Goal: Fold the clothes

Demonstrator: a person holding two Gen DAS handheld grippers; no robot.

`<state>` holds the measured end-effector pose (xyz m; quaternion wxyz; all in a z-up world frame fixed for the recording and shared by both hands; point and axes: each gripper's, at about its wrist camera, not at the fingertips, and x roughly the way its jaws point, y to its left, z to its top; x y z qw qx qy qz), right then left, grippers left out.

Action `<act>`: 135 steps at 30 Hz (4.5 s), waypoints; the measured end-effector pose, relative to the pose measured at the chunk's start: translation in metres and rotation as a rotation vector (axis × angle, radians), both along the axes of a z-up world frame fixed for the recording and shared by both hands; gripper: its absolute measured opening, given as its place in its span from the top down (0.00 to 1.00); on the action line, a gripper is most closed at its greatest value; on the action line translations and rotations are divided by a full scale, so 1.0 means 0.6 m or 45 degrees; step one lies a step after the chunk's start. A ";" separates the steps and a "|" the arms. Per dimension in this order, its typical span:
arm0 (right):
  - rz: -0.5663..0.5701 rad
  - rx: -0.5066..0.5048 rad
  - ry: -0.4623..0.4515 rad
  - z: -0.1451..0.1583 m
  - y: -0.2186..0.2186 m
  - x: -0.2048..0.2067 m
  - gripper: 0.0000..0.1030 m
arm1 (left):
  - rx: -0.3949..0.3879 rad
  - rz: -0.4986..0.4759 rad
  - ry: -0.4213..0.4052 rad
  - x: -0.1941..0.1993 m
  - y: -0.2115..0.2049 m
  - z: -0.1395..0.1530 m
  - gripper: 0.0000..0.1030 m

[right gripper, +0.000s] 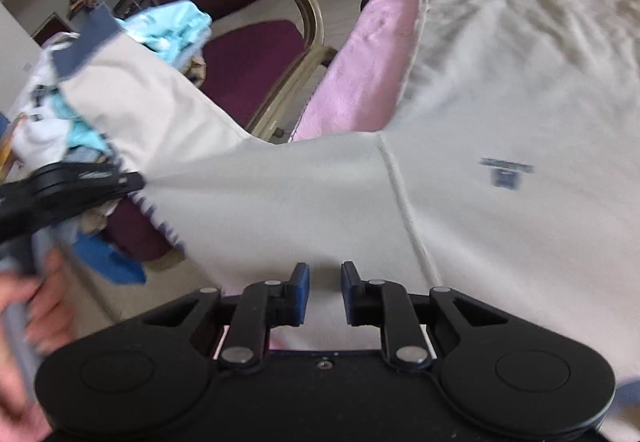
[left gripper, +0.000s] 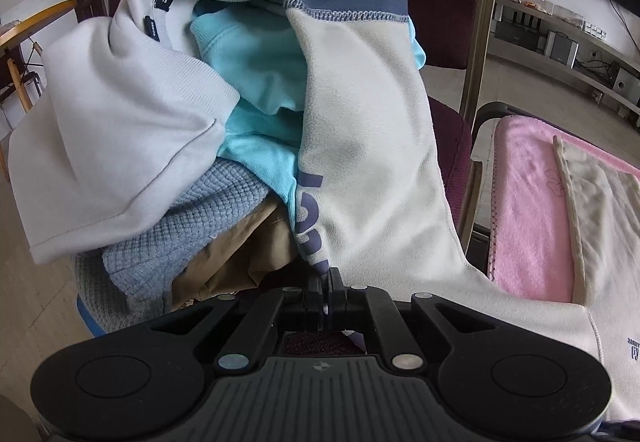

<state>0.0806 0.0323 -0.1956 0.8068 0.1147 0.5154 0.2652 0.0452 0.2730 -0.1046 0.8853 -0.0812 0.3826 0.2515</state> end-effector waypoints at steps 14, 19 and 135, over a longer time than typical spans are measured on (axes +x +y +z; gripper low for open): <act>0.065 0.181 0.098 0.011 0.028 0.007 0.82 | 0.139 -0.028 -0.019 0.004 -0.010 -0.007 0.66; 0.058 0.226 0.198 -0.035 0.073 0.018 0.82 | 0.156 -0.029 0.003 -0.002 -0.015 -0.003 0.59; -0.719 0.111 0.098 -0.010 -0.678 -0.054 0.79 | -0.067 -1.376 0.329 -0.078 -0.715 -0.132 0.88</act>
